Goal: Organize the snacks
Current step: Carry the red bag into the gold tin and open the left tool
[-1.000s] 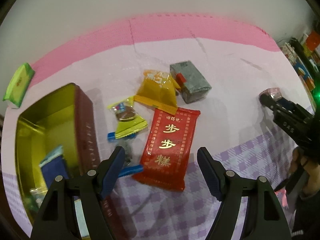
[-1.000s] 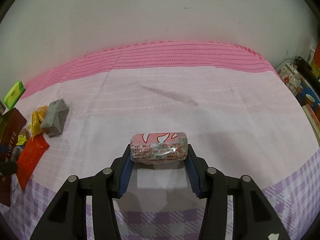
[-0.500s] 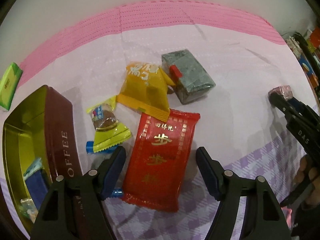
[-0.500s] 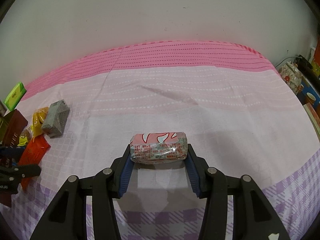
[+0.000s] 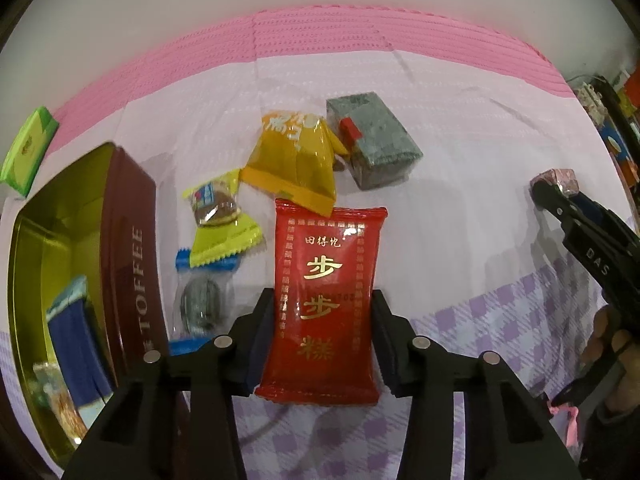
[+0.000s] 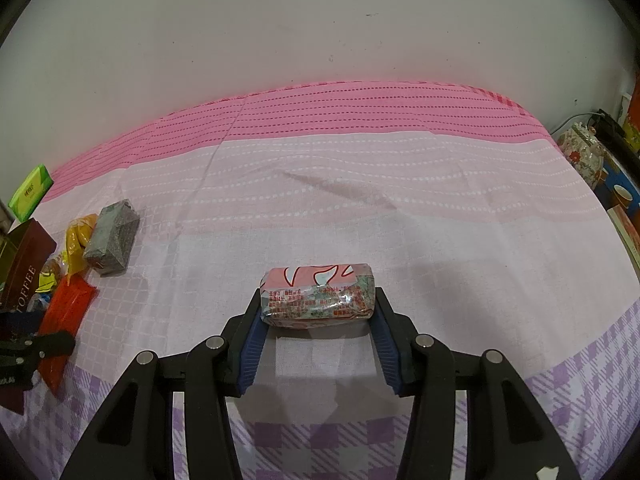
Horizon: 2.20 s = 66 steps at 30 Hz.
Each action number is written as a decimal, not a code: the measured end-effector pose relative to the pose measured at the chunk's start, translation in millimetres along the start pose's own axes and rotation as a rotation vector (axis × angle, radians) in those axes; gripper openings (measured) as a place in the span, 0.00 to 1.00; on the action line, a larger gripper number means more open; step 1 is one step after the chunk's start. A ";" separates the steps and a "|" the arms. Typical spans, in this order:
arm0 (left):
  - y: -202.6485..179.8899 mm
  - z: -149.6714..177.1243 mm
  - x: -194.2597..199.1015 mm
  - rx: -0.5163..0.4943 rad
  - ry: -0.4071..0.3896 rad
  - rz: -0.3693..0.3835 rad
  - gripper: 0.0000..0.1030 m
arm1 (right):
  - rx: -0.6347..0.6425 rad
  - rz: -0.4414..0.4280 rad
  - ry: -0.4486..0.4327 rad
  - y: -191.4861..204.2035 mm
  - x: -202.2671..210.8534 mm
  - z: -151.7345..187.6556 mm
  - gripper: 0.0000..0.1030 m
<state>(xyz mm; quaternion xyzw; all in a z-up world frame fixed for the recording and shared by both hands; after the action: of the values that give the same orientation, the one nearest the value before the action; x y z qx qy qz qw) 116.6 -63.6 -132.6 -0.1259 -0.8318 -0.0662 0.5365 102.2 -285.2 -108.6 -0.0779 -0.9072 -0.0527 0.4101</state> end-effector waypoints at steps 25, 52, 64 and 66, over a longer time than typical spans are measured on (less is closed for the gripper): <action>33.2 24.4 96.3 0.085 -0.102 -0.001 0.44 | 0.001 0.005 0.001 0.3 0.6 1.3 0.45; 215.9 77.6 107.6 0.311 -0.047 -0.292 0.44 | 0.004 0.008 0.003 -0.4 1.0 1.5 0.46; 226.1 92.7 91.1 0.286 -0.013 -0.304 0.44 | 0.020 0.018 0.007 -0.8 0.6 1.0 0.46; 226.0 95.0 88.1 0.281 -0.009 -0.304 0.44 | 0.023 0.020 0.007 -0.8 0.6 0.9 0.46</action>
<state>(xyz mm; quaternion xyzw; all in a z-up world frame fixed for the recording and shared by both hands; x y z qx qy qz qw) 62.2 188.7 -97.5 0.0769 -0.8447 -0.0292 0.5289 100.9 -285.8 -108.8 -0.0822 -0.9054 -0.0386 0.4148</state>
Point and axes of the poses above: each gripper's, at about its wrist camera, not at the fingertips, and x roughly against the way its jaws point, y to its left, z to its underside, the point moved 7 cm from there along -x, roughly the way its jaws point, and after that the axes turned 6 degrees about -y, right-handed, at the moved point
